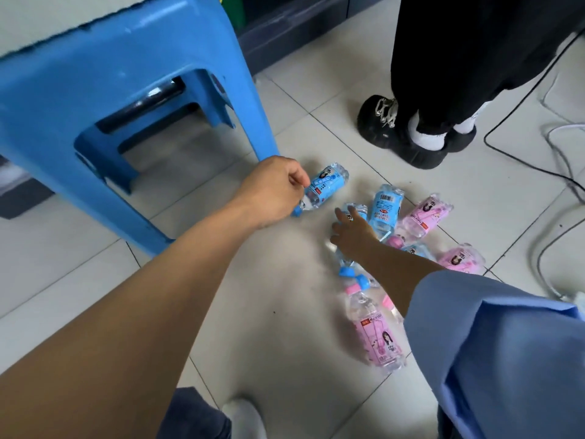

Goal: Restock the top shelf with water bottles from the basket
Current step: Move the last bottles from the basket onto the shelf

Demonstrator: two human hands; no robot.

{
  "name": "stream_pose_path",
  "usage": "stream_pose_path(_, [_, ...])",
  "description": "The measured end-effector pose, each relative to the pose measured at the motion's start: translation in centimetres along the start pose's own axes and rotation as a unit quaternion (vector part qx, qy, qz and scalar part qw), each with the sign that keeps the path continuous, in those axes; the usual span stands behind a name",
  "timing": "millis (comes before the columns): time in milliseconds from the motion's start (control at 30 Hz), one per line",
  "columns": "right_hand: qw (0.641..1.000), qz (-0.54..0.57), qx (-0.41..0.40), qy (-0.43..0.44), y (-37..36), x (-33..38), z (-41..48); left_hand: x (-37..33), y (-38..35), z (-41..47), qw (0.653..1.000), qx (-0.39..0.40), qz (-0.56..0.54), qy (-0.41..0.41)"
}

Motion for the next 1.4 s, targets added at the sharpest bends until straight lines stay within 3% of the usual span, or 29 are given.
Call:
stream_pose_path(267, [0.998, 0.022, -0.046, 0.048, 0.7, -1.4, -0.5, 1.3, -1.9, 1.3, 0.999, 0.035, -0.01, 0.023])
stream_pose_path(400, [0.97, 0.205, -0.125, -0.026, 2.6, -1.9, -0.5, 1.4, -1.4, 2.1, 0.999, 0.016, -0.026, 0.024])
stream_pose_path(467, [0.903, 0.373, -0.195, -0.087, 4.1, -3.1, -1.2, 2.1, -1.3, 2.8, 0.997, 0.003, -0.065, 0.048])
stream_pose_path(567, [0.739, 0.584, -0.295, -0.161, 5.3, -4.9, -2.2, 3.4, -2.6, 4.4, 0.988, 0.003, -0.109, 0.109])
stream_pose_path(633, [0.658, 0.653, -0.324, -0.19, 5.6, -6.0, -2.5, 4.0, -4.0, 5.7, 0.985, 0.009, -0.11, 0.134])
stream_pose_path(800, [0.545, 0.719, -0.362, -0.237, 6.0, -8.4, -3.9, 3.0, -8.5, 9.1, 0.976, 0.056, -0.112, 0.177])
stream_pose_path(900, [0.49, 0.75, -0.363, -0.255, 5.4, -9.3, -4.6, 2.7, -11.7, 9.8, 0.92, 0.102, -0.26, 0.276])
stream_pose_path(1033, [0.481, 0.756, -0.353, -0.269, 4.6, -10.3, -5.2, 3.1, -14.8, 11.1, 0.855, 0.12, -0.371, 0.343])
stream_pose_path(1167, [0.482, 0.758, -0.339, -0.279, 4.2, -10.6, -5.8, 4.0, -15.8, 12.9, 0.831, 0.091, -0.413, 0.361])
stream_pose_path(1267, [0.494, 0.756, -0.322, -0.283, 4.0, -10.4, -5.8, 4.3, -16.3, 13.3, 0.84, 0.109, -0.393, 0.359])
stream_pose_path(1400, [0.507, 0.753, -0.31, -0.282, 4.3, -10.3, -5.5, 4.3, -16.6, 13.2, 0.892, 0.109, -0.27, 0.347])
Point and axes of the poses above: each hand's wrist, its own z-axis towards the middle knuckle, its own y-axis out of the back of the hand, x = y × z, the point moved 4 cm from there along z, towards the middle knuckle, and after that the axes turned 8 degrees about z, right-handed, at the moved point
